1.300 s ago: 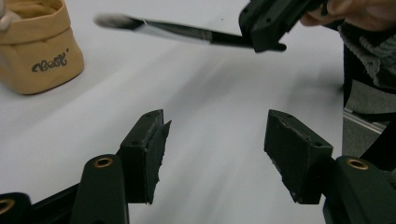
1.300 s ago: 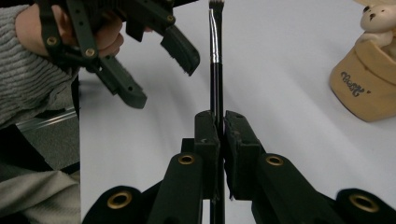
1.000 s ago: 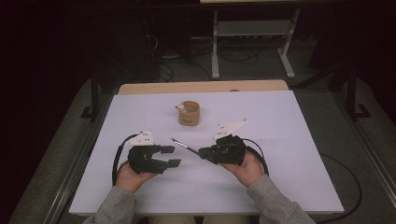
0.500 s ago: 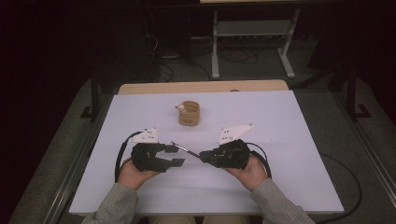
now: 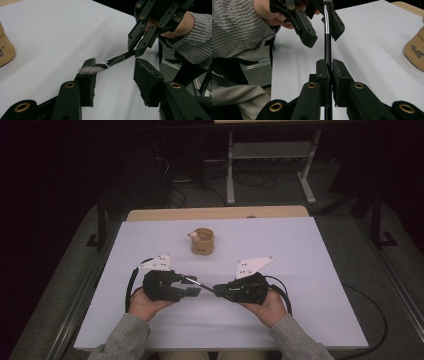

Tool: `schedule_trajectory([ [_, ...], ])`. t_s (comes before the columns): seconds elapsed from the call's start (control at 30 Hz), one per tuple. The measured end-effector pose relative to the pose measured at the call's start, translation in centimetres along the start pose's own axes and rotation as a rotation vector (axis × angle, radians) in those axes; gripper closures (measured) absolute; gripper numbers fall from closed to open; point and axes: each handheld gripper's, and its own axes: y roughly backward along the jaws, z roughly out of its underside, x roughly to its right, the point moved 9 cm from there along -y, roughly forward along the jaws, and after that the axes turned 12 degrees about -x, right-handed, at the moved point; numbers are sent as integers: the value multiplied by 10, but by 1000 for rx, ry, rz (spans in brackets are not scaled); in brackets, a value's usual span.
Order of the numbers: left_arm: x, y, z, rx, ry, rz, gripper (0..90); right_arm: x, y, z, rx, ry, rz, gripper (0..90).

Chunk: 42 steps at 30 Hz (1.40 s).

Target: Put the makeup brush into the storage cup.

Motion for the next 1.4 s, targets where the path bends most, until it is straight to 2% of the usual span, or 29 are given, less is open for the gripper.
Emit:
schedule_trajectory([
  [0.7, 7, -5, -4, -9, -8, 87, 666, -6, -4, 8, 12, 58, 9, 835],
  [0.83, 8, -5, -5, -3, -8, 109, 732, -7, -3, 8, 12, 70, 14, 835],
  [0.9, 11, -4, -6, 5, -17, 133, 790, -7, -4, 8, 9, 79, 21, 835],
  [1.0, 15, -3, -9, 18, -36, 157, 823, -9, -6, 8, 4, 96, 25, 835],
  [1.17, 19, -2, -12, 15, -61, 150, 838, -11, -9, 7, 8, 112, 20, 835],
  [1.4, 18, -3, -12, -1, -66, 147, 841, -10, -9, 8, 2, 108, 15, 834],
])
